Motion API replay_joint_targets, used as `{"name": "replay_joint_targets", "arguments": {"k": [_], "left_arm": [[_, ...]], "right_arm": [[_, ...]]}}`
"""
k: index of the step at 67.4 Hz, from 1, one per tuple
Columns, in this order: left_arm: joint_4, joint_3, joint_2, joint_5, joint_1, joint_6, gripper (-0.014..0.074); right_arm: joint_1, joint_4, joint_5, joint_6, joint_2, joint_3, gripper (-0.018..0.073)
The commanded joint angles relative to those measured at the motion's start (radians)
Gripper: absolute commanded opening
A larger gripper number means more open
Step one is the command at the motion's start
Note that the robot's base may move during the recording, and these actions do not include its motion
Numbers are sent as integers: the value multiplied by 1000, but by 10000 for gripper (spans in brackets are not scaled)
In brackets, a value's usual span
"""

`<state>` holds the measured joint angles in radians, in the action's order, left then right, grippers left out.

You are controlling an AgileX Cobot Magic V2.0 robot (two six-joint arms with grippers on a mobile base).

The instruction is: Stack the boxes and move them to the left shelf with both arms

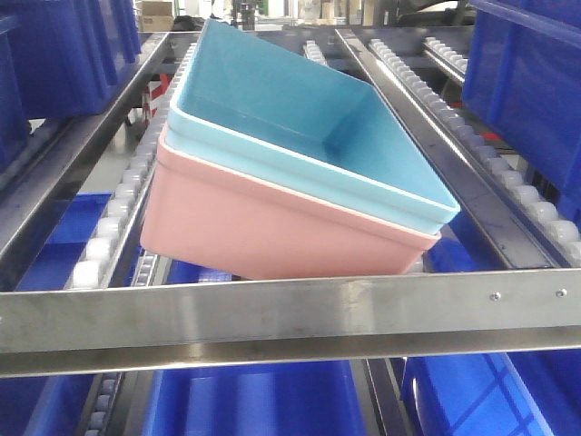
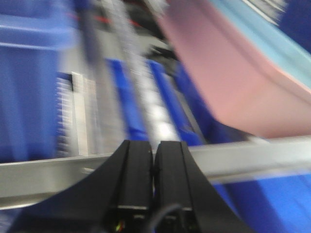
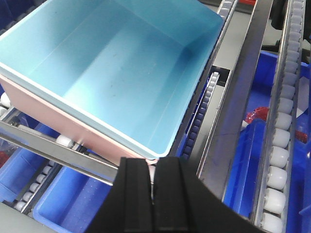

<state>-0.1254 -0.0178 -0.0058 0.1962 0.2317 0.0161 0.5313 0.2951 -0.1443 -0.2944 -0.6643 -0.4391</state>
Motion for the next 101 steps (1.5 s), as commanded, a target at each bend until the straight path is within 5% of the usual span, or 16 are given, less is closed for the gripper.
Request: {"name": "replay_joint_targets", "arguments": {"k": [1, 8, 19, 51, 101], "left_arm": [[23, -7, -17, -171, -90, -16, -3], [51, -42, -20, -250, -223, -16, -3], [56, -42, -20, -250, -295, -16, -3], [54, -42, -20, -250, -184, -16, -3], [54, -42, -20, -250, -182, -16, -3]], "right_arm": [[0, 18, 83, 2, 7, -26, 56], [0, 18, 83, 2, 7, -26, 56], [0, 18, 83, 2, 7, -26, 56], [0, 18, 83, 2, 7, -26, 56], [0, -6, 97, 2, 8, -26, 56]]}}
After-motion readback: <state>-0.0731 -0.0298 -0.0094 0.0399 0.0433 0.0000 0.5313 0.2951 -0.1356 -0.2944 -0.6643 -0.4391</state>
